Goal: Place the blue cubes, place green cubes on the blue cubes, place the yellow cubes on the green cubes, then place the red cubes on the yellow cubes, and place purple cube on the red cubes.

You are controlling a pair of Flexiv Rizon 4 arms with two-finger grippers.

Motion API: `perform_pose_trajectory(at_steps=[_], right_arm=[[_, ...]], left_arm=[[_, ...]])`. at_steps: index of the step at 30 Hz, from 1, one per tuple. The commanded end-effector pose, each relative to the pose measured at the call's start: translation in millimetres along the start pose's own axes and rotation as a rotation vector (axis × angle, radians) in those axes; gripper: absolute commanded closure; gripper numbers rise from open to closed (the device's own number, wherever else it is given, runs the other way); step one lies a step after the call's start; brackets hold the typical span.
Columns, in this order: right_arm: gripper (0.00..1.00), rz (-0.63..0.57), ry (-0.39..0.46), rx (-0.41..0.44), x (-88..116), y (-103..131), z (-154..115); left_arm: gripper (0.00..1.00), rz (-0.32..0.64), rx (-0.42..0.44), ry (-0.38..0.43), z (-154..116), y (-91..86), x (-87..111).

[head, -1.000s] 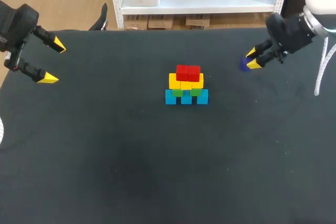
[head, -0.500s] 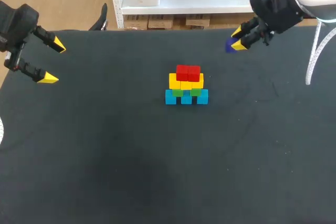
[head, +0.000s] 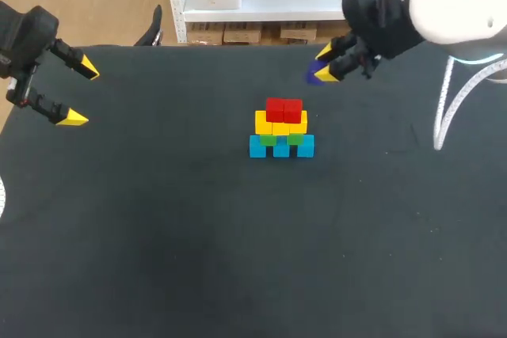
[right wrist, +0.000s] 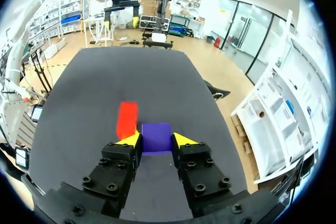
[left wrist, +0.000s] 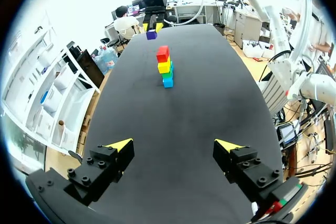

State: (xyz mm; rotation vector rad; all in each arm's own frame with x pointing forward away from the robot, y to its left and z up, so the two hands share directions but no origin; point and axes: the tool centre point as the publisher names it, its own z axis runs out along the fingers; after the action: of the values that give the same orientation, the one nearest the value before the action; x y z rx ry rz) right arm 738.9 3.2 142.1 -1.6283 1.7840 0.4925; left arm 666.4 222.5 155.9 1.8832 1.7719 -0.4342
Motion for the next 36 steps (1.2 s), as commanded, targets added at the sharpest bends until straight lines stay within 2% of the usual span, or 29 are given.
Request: perform_pose_trajectory(at_steps=[1, 7, 20, 36], right_arm=[[1.00, -0.003, -0.038, -0.029, -13, 5, 6], [1.00, -0.019, -0.032, -0.057, -27, 16, 14], [1.00, -0.002, 0.023, -0.071, -32, 38, 27], [1.00, 0.004, 0.079, -0.054, -24, 47, 29]], left_arm=[[0.00, 0.001, -0.001, 0.001, 0, 0.3, 0.2], [0.00, 0.001, -0.001, 0.001, 0, 0.3, 0.2], [0.00, 0.001, -0.001, 0.001, 0, 0.3, 0.2], [0.00, 0.001, -0.001, 0.001, 0, 0.3, 0.2]])
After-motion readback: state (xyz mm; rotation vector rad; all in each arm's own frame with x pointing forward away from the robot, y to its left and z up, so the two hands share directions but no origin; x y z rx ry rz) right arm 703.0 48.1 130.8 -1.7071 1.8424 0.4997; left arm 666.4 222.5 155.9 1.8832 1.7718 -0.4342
